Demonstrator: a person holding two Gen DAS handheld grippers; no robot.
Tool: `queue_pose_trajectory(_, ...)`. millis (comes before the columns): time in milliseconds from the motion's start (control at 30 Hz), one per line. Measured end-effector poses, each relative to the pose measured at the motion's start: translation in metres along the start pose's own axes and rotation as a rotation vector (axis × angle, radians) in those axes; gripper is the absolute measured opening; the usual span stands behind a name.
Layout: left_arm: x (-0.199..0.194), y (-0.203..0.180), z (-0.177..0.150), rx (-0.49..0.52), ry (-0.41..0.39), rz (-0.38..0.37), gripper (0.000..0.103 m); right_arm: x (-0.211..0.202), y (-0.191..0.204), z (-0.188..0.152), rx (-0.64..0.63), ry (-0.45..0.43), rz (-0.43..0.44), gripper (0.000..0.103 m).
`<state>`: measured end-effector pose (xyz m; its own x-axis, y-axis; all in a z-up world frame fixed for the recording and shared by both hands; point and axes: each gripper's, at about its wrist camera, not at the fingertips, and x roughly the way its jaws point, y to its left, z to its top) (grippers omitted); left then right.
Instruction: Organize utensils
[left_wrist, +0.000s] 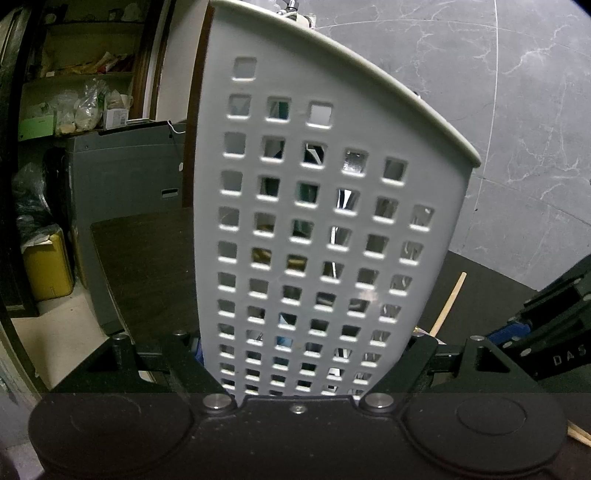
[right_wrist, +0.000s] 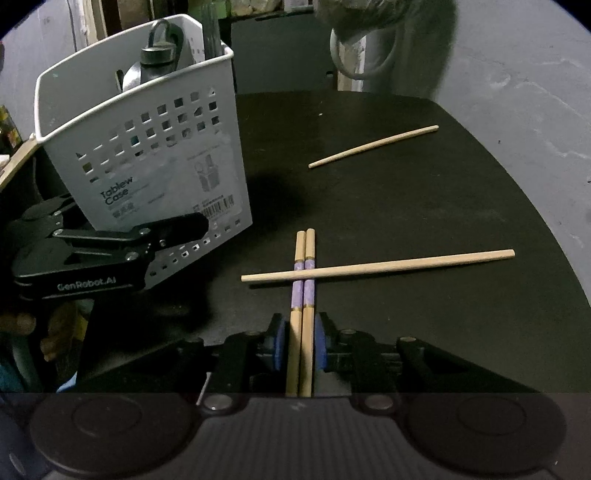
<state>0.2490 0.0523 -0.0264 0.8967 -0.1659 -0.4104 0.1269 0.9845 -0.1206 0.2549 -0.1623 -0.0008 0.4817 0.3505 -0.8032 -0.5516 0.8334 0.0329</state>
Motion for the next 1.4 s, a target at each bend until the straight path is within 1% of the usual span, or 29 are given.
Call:
queue_pose_trajectory(100,0.001,0.002,-0.001,-0.001,0.001,-0.004,0.083,0.002,-0.001,0.009,-0.020,0.047,0.007,0.020)
queue_pose_trajectory(233,0.002,0.003,-0.002,-0.003,0.001,-0.004,0.083,0.004,-0.001,0.014,-0.041,0.077,0.010,0.020)
queue_pose_trajectory(300,0.002,0.004,-0.002,-0.005,0.001,-0.005,0.083,0.004,-0.002,0.015,-0.042,0.090,0.016,0.019)
queue_pose_trajectory(333,0.002,0.004,-0.002,-0.006,0.000,-0.005,0.083,0.004,-0.002,0.017,-0.043,0.098,0.014,0.015)
queue_pose_trajectory(400,0.001,0.004,-0.002,-0.008,-0.002,-0.006,0.083,0.005,-0.003,0.019,-0.040,0.113,0.014,0.014)
queue_pose_trajectory(467,0.001,0.005,-0.003,-0.012,-0.004,-0.010,0.083,0.005,-0.008,0.021,0.000,0.123,0.026,0.012)
queue_pose_trajectory(500,0.001,0.005,-0.003,-0.014,-0.005,-0.011,0.083,0.003,-0.012,0.020,0.029,0.127,0.048,0.012)
queue_pose_trajectory(533,0.001,0.005,-0.003,-0.016,-0.005,-0.010,0.083,0.001,-0.019,0.017,0.073,0.123,0.095,0.012)
queue_pose_trajectory(600,0.002,0.004,-0.003,-0.011,-0.004,-0.006,0.083,-0.002,-0.031,0.006,0.153,0.091,0.152,0.012)
queue_pose_trajectory(633,0.002,0.004,-0.003,-0.010,-0.004,-0.006,0.083,-0.004,-0.036,0.000,0.190,0.068,0.173,0.008)
queue_pose_trajectory(667,0.001,0.004,-0.003,-0.012,-0.005,-0.006,0.083,-0.008,-0.043,-0.006,0.240,0.040,0.202,0.000)
queue_pose_trajectory(733,0.001,0.003,-0.003,-0.011,-0.004,-0.003,0.083,-0.012,-0.056,-0.016,0.338,0.002,0.272,0.000)
queue_pose_trajectory(767,0.001,0.003,-0.003,-0.009,-0.003,-0.003,0.083,-0.011,-0.061,-0.020,0.356,-0.002,0.274,0.000)
queue_pose_trajectory(800,0.001,0.002,-0.003,-0.009,-0.003,-0.002,0.083,-0.009,-0.062,-0.024,0.358,0.001,0.250,0.000)
queue_pose_trajectory(867,0.001,0.001,-0.003,-0.008,-0.004,0.000,0.083,-0.006,-0.065,-0.028,0.370,-0.006,0.264,0.000)
queue_pose_trajectory(900,0.001,0.001,-0.002,-0.006,-0.003,0.001,0.083,-0.006,-0.064,-0.027,0.359,-0.010,0.253,0.001)
queue_pose_trajectory(967,0.002,0.000,-0.002,-0.004,-0.003,0.001,0.083,-0.006,-0.057,-0.025,0.319,-0.017,0.244,0.012)
queue_pose_trajectory(1000,0.002,0.000,-0.002,-0.005,-0.002,0.002,0.083,-0.007,-0.053,-0.025,0.304,-0.014,0.254,0.016)
queue_pose_trajectory(1033,0.002,0.000,-0.002,-0.006,-0.002,0.002,0.083,-0.009,-0.048,-0.024,0.285,-0.010,0.265,0.033)
queue_pose_trajectory(1067,0.003,-0.001,-0.002,-0.005,-0.002,0.003,0.083,-0.011,-0.039,-0.023,0.249,-0.011,0.274,0.054)
queue_pose_trajectory(1100,0.003,-0.001,-0.002,-0.005,-0.002,0.003,0.083,-0.013,-0.031,-0.022,0.211,-0.009,0.269,0.062)
queue_pose_trajectory(1133,0.003,-0.001,-0.002,-0.005,-0.002,0.003,0.083,-0.016,-0.019,-0.021,0.162,-0.001,0.242,0.070)
queue_pose_trajectory(1167,0.002,-0.001,-0.002,-0.005,-0.002,0.003,0.083,-0.015,-0.006,-0.020,0.109,0.012,0.211,0.075)
queue_pose_trajectory(1267,0.003,-0.001,-0.002,-0.006,-0.002,0.002,0.083,-0.015,0.018,-0.018,0.006,0.040,0.149,0.085)
queue_pose_trajectory(1333,0.002,0.001,-0.003,-0.007,-0.003,0.000,0.083,-0.015,0.032,-0.018,-0.047,0.055,0.092,0.085)
queue_pose_trajectory(1367,0.001,0.001,-0.003,-0.008,-0.003,0.000,0.083,-0.014,0.038,-0.019,-0.078,0.057,0.064,0.080)
queue_pose_trajectory(1400,0.001,0.001,-0.003,-0.008,-0.003,0.000,0.083,-0.013,0.042,-0.019,-0.109,0.055,0.037,0.079)
